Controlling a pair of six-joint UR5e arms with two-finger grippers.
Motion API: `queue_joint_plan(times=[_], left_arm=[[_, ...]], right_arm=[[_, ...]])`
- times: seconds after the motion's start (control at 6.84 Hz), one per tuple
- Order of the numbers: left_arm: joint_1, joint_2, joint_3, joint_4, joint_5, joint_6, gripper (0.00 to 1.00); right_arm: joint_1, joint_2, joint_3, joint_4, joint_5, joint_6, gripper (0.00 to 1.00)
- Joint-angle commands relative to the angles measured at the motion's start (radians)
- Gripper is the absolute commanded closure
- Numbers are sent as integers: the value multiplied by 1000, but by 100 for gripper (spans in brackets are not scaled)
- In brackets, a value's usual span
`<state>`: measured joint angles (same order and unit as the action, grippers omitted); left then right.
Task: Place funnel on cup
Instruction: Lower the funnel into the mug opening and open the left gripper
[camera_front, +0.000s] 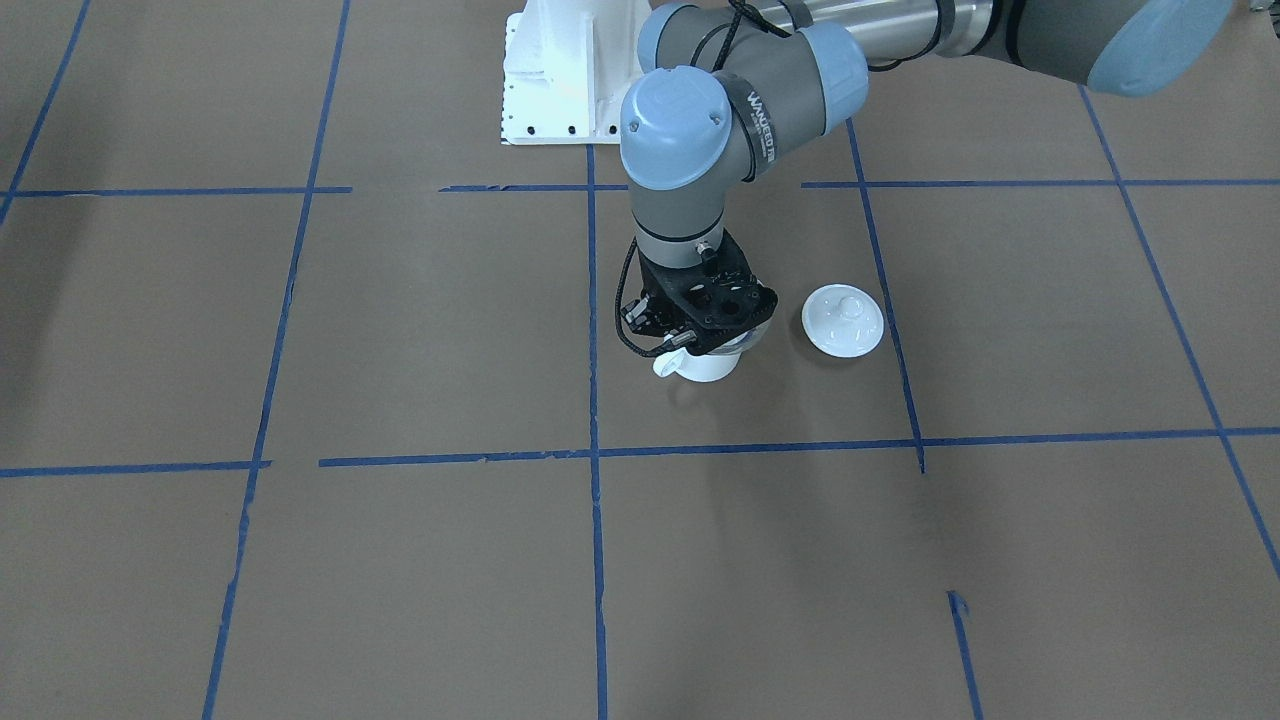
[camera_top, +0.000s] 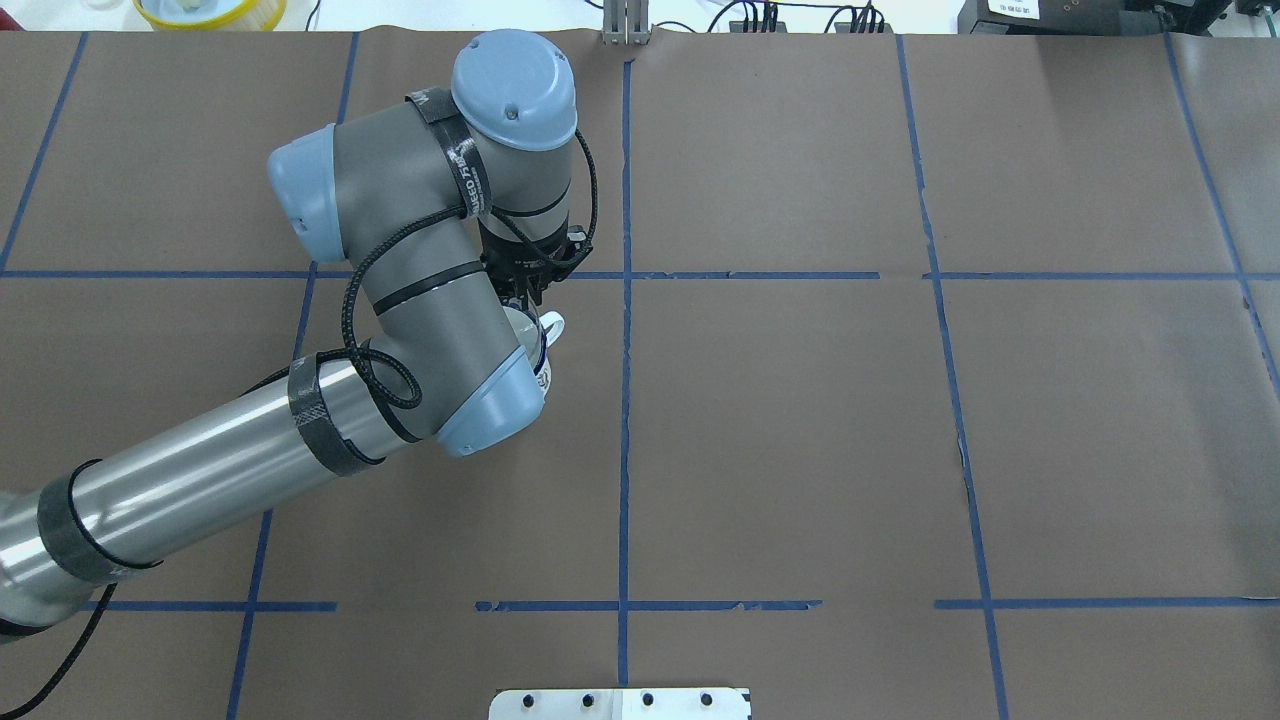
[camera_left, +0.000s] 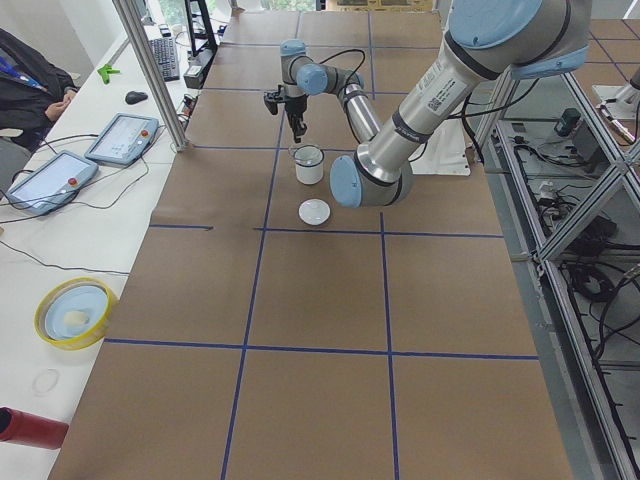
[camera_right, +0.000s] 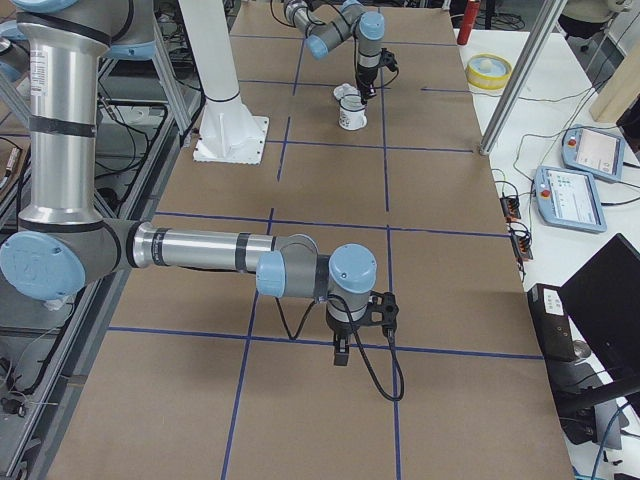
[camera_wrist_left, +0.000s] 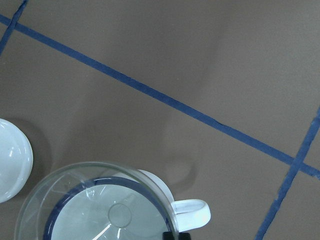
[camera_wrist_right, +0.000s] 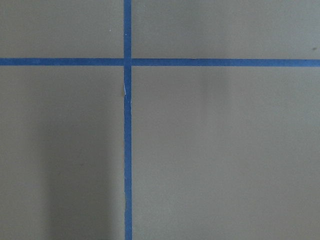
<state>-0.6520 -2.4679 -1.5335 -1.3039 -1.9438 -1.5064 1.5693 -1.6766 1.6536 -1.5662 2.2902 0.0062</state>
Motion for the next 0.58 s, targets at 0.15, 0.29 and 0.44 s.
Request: queue_joint_plan(times=[0.15, 0.29, 0.44], left_arm=[[0, 27, -93, 3, -1, 26, 0], [-6, 77, -206, 17, -1, 126, 0], [-50, 131, -287, 20, -3, 238, 0]], right_arm=[[0, 0, 0, 0, 0, 0, 0], [0, 0, 0, 0, 0, 0, 0], [0, 0, 0, 0, 0, 0, 0]])
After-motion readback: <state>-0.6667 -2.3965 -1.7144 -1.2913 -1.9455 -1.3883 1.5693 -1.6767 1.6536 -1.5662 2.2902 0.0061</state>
